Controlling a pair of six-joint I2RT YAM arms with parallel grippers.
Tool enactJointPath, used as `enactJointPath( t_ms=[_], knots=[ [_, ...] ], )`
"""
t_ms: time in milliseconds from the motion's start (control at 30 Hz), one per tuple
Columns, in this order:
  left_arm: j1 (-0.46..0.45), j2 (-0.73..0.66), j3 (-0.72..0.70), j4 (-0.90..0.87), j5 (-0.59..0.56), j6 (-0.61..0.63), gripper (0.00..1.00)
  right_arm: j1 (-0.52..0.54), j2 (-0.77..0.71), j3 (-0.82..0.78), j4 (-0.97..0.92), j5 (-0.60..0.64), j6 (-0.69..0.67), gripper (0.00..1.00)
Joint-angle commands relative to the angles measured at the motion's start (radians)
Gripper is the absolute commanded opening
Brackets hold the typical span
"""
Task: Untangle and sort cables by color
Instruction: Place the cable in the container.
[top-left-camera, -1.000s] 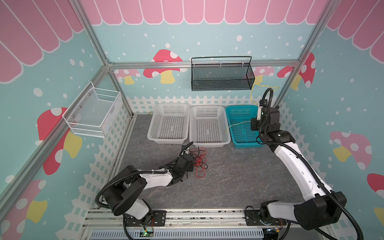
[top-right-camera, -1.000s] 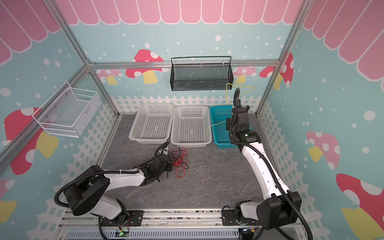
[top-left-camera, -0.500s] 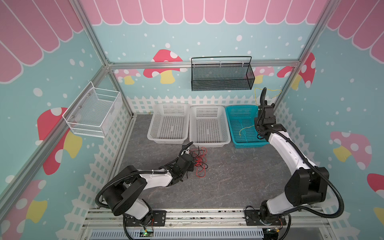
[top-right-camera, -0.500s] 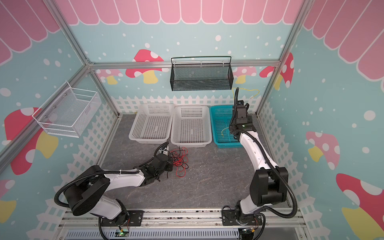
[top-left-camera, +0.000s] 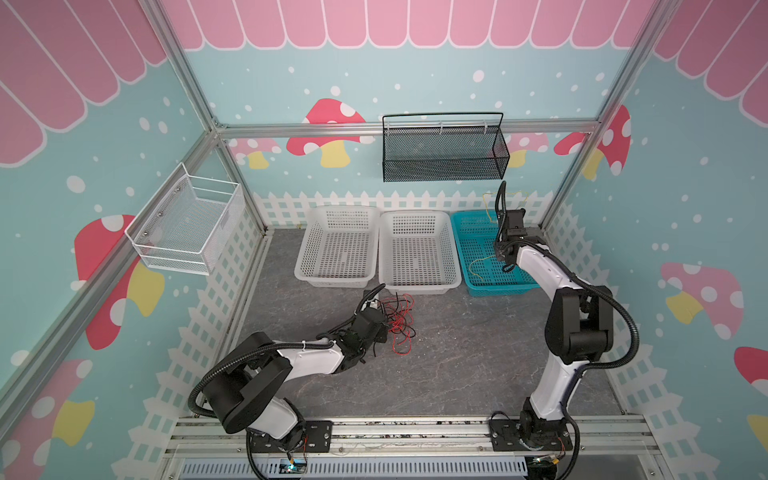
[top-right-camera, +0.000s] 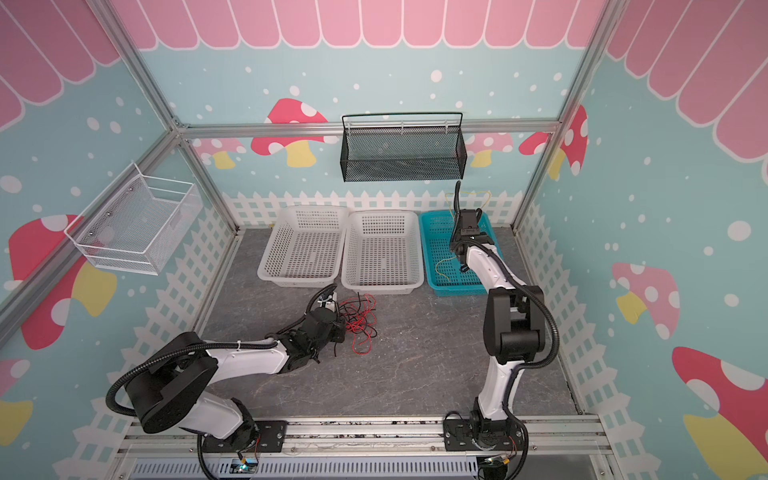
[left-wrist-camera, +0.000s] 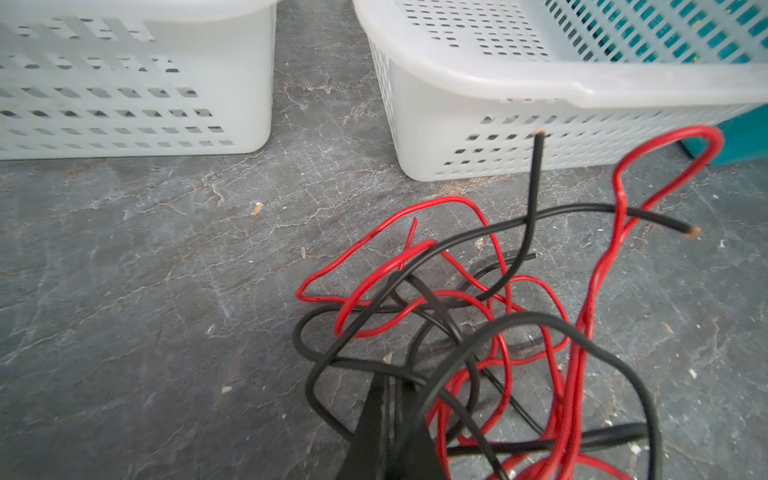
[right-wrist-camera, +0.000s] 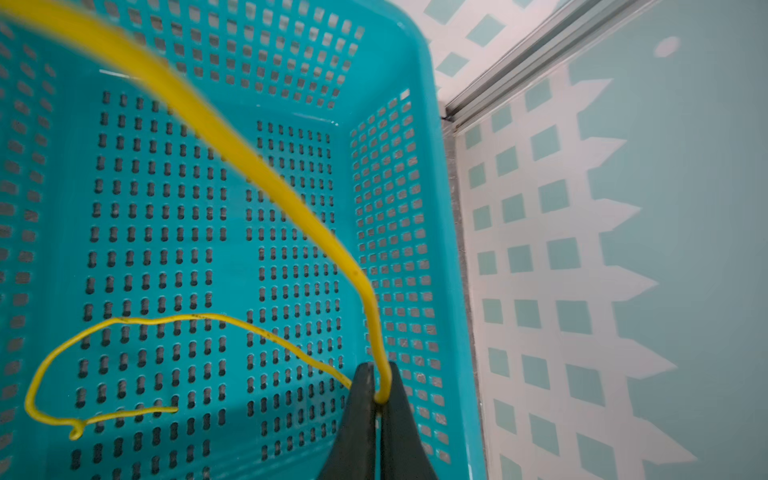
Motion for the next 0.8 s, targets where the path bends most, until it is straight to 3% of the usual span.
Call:
enactJointPath(
  t_ms=[0,400,600,767],
  knots=[
    [-0.003,-0.025,-0.014,0.004,0.001,0.002,0.00,-0.007,0.073,0.042,-0.140,-0.081,-0.034,0.00],
    [-0.003,-0.027,-0.013,0.006,-0.002,0.004,0.00,-0.035,0.208,0.163,-0.250,-0.115,-0.058,0.00],
    [-0.003,-0.031,-0.013,0.006,-0.002,0.003,0.00,-0.042,0.218,0.178,-0.264,-0.132,-0.059,0.11],
    [-0.003,-0.033,-0.015,0.007,-0.001,0.003,0.00,-0.043,0.231,0.188,-0.263,-0.105,-0.045,0.12]
  ],
)
